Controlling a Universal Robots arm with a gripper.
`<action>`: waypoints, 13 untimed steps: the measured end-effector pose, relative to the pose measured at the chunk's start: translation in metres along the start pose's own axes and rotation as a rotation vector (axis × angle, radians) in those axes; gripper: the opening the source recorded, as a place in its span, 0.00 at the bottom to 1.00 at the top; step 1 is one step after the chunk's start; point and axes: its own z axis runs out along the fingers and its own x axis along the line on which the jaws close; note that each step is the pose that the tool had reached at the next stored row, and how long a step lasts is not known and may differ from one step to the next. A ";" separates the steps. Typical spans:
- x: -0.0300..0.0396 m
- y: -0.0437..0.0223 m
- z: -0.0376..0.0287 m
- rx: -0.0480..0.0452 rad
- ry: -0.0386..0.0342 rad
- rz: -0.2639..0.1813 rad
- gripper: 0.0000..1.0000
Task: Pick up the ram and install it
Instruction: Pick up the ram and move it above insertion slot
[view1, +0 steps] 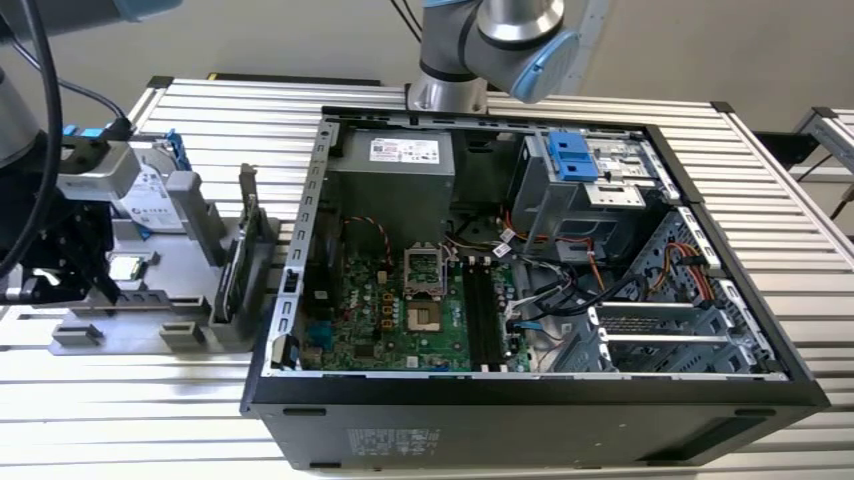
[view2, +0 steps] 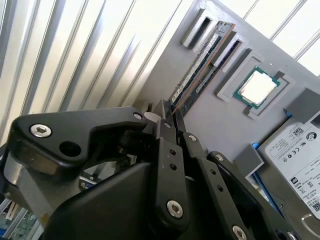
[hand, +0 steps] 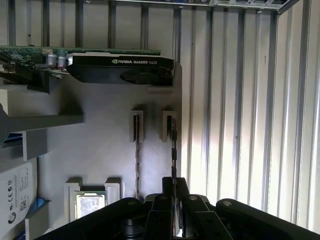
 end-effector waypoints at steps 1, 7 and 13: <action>0.0000 0.0000 -0.0008 0.0000 0.0000 0.000 0.00; -0.0003 0.0002 -0.0059 0.0000 0.0000 0.000 0.00; -0.0004 0.0001 -0.0099 0.0000 0.0000 0.000 0.00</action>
